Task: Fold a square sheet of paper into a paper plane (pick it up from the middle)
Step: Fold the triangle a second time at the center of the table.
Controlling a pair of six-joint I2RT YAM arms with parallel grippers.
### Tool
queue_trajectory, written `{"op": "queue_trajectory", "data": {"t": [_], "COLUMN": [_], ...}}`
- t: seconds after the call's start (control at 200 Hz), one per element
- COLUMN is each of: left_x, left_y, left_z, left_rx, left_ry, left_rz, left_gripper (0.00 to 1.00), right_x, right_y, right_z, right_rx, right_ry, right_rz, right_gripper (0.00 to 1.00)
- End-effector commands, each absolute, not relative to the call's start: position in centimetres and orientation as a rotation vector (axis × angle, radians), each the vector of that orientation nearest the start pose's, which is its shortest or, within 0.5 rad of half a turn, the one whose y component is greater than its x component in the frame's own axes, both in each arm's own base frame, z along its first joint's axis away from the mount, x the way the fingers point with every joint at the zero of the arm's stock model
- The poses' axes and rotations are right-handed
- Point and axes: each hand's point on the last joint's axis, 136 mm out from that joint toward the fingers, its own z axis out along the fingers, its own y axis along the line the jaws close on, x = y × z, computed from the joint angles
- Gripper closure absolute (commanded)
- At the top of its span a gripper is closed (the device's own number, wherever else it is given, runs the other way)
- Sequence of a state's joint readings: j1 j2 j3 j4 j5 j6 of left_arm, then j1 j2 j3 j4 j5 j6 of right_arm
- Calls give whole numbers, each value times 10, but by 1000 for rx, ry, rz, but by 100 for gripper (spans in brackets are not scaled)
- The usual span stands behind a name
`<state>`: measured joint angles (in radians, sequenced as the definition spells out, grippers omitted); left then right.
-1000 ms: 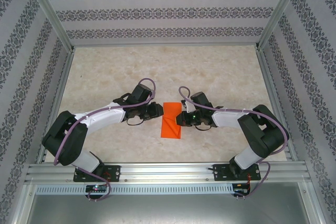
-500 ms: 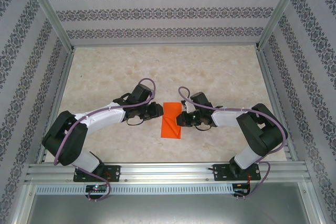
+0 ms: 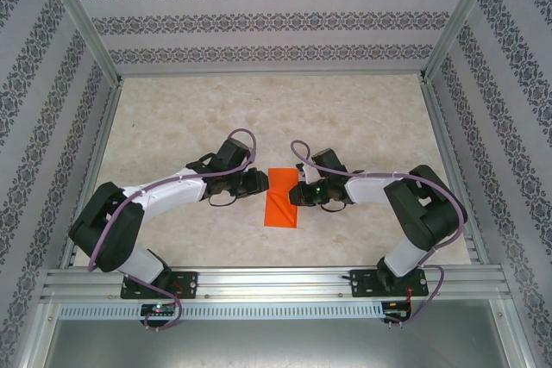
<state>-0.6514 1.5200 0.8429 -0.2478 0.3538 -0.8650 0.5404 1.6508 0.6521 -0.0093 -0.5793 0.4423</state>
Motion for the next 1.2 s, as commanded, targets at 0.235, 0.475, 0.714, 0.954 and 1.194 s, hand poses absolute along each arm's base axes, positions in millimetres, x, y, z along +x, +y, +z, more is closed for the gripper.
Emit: {"op": "queue_trajectory", "data": {"t": [0.235, 0.475, 0.714, 0.954, 1.194], "left_x": [267, 266, 266, 264, 264], "left_y": [-287, -288, -290, -291, -291], "left_z": [91, 90, 91, 92, 91], "left_rx": [-72, -67, -60, -50, -49], "left_ry": [2708, 2714, 2713, 2718, 2719], "left_rz": [-1017, -1017, -1018, -1019, -1013], "left_gripper": [70, 71, 70, 71, 71], "right_x": [251, 250, 249, 254, 253], "right_y": [259, 259, 257, 258, 257], "right_z": [26, 25, 25, 26, 22], "right_rx": [-419, -440, -476, -476, -493], "right_ry": [2673, 2688, 2704, 2703, 2716], "right_rz": [1098, 1091, 1072, 1079, 1070], "right_gripper": [91, 90, 90, 91, 90]}}
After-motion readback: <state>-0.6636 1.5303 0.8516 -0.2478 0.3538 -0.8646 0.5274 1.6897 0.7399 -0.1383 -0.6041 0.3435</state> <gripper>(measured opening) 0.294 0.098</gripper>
